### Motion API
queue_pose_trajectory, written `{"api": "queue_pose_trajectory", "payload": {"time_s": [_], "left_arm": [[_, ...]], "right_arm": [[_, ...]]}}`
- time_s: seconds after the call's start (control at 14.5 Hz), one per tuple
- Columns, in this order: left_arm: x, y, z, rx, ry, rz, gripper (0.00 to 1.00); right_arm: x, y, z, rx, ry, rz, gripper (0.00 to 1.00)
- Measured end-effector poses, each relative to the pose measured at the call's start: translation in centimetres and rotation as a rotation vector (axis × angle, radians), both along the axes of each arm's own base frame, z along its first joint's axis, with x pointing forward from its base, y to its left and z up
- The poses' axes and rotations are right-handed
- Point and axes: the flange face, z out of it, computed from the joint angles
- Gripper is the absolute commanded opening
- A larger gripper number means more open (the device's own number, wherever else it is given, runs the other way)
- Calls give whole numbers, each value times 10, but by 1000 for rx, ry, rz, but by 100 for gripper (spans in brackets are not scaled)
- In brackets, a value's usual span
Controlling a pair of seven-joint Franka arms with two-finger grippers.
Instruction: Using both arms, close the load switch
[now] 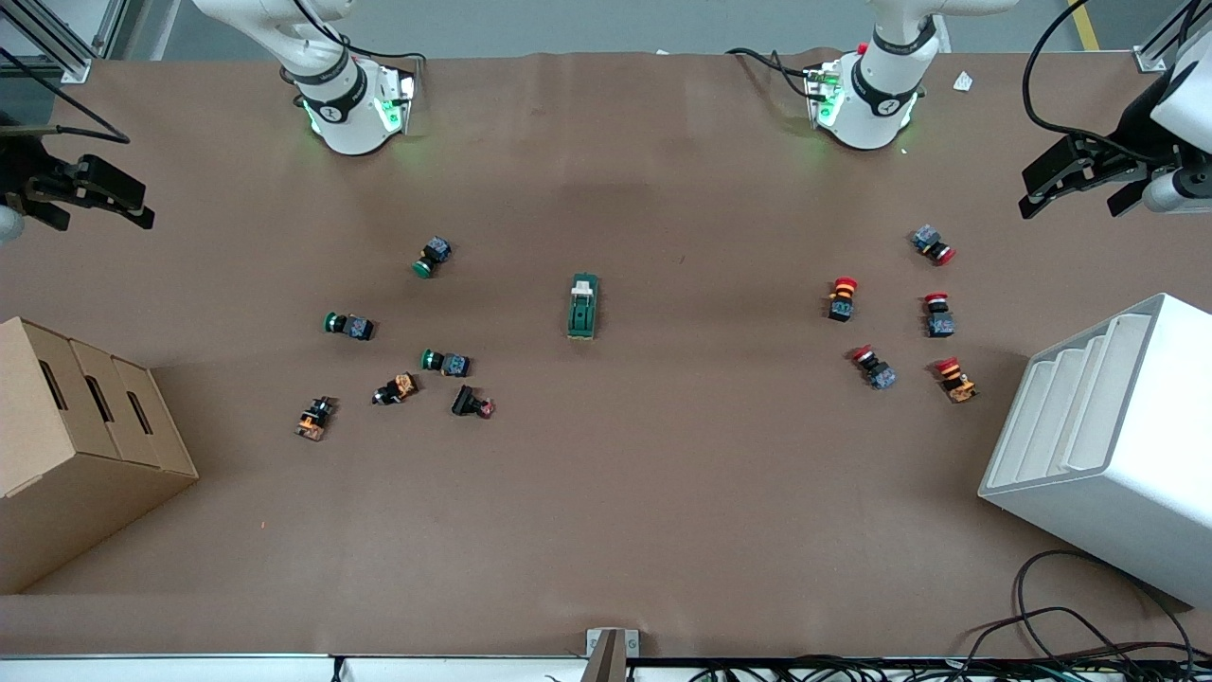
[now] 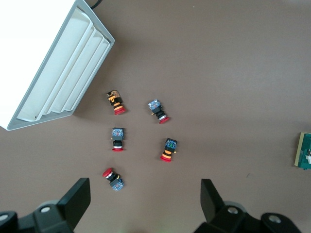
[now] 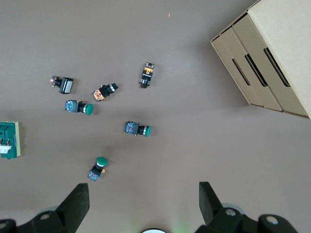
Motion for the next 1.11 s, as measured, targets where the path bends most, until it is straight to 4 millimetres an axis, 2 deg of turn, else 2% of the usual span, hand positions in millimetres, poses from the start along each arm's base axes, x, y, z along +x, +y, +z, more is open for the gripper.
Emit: {"api": "queue_pose_trajectory", "payload": {"time_s": [0.41,0.62,0.69,0.83,0.97,1.11], "left_arm": [[0,-1,0,0,1,-3,100],[0,-16,-3,3,10,-30,100],[0,-29,-7,4,18,-54,100],[6,-68,-23,6,18,-112,100],[10,-119,-47,-1,-4,-134,100],[6,-171,-73,-14,-13,-107,100]], "right_arm": [[0,0,0,0,0,0,100],[0,0,0,0,0,0,100],[0,0,0,0,0,0,100],[0,0,0,0,0,0,100],[0,1,2,0,-4,1,100],[0,1,5,0,-11,1,100]]}}
